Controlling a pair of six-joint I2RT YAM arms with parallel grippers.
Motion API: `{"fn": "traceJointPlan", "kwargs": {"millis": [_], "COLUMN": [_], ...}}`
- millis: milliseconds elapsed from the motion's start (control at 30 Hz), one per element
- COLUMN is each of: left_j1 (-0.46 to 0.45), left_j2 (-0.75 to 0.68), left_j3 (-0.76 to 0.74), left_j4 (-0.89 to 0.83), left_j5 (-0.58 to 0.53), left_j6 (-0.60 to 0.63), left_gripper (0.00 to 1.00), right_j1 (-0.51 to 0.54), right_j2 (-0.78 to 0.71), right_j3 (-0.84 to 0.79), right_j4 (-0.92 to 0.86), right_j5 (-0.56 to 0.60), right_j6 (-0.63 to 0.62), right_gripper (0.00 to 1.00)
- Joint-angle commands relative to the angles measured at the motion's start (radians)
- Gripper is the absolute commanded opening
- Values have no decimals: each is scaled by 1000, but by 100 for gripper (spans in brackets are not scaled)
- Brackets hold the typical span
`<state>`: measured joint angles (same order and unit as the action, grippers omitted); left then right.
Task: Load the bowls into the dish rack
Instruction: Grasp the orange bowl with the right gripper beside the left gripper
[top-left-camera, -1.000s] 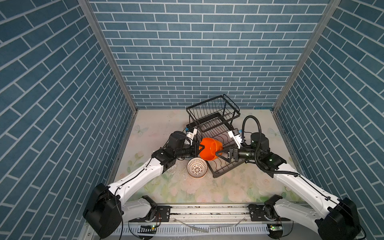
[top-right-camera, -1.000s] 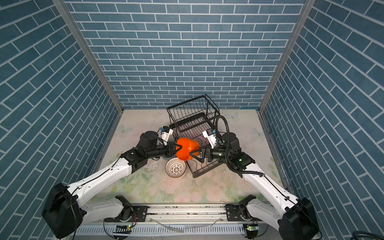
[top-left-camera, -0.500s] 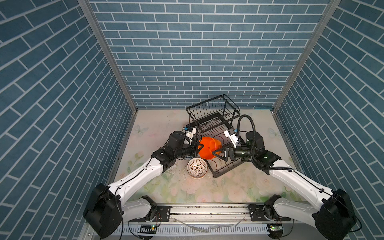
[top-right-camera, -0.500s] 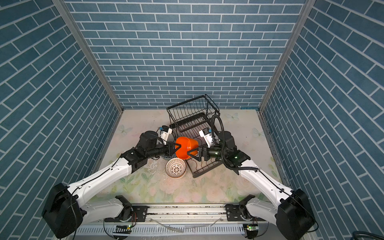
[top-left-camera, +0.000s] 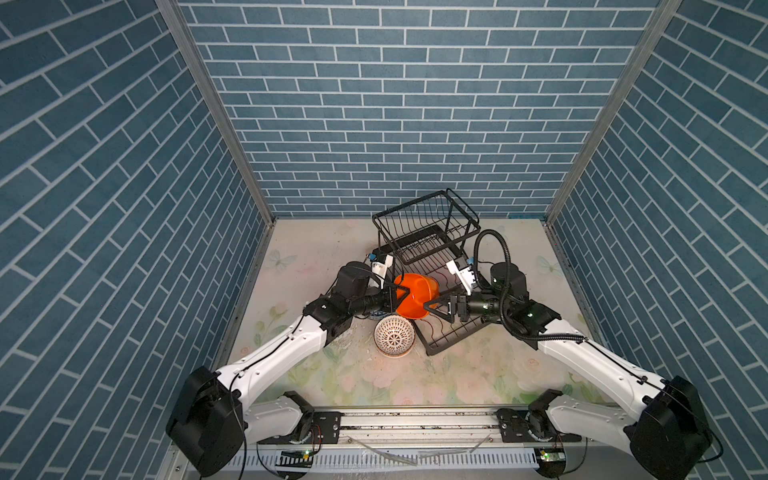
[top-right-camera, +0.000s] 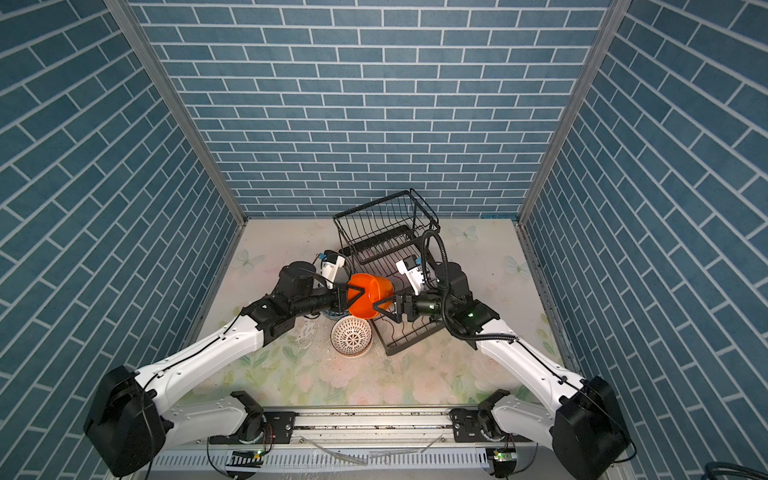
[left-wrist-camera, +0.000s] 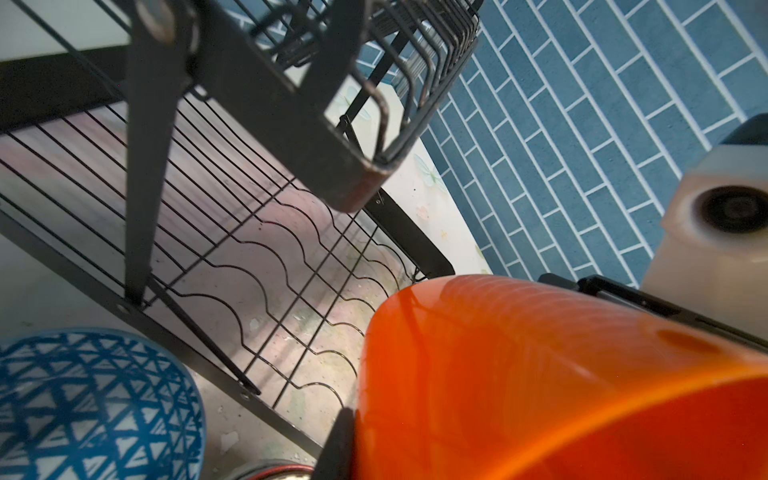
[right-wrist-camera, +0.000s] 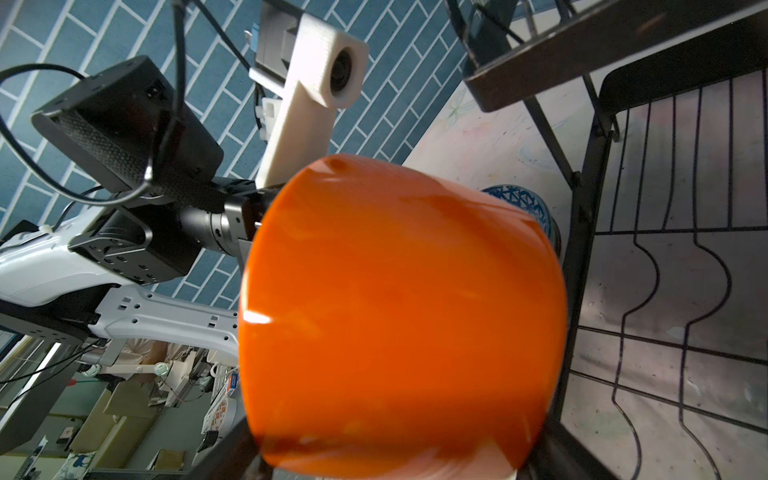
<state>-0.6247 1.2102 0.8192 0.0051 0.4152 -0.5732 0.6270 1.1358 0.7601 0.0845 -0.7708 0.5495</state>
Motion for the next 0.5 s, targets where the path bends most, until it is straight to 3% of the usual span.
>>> {"fn": "traceJointPlan", "kwargs": {"millis": [0, 233, 467], "left_j1": [-9, -9, -9], "left_j2": [-9, -14, -6], "left_j3": [-8, -18, -23], "left_j4": [42, 47, 57], "left_j5": [36, 31, 31], "left_j6": [6, 6, 6], "left_gripper": [29, 44, 42], "right_j1": [13, 13, 13], "right_j2": [-4, -7, -10], "right_j3": [26, 29, 25], "right_j4": [62, 26, 22], "right_j5": [-19, 26, 39], "right_j6": [-41, -69, -76], "right_gripper": [63, 58, 57]}}
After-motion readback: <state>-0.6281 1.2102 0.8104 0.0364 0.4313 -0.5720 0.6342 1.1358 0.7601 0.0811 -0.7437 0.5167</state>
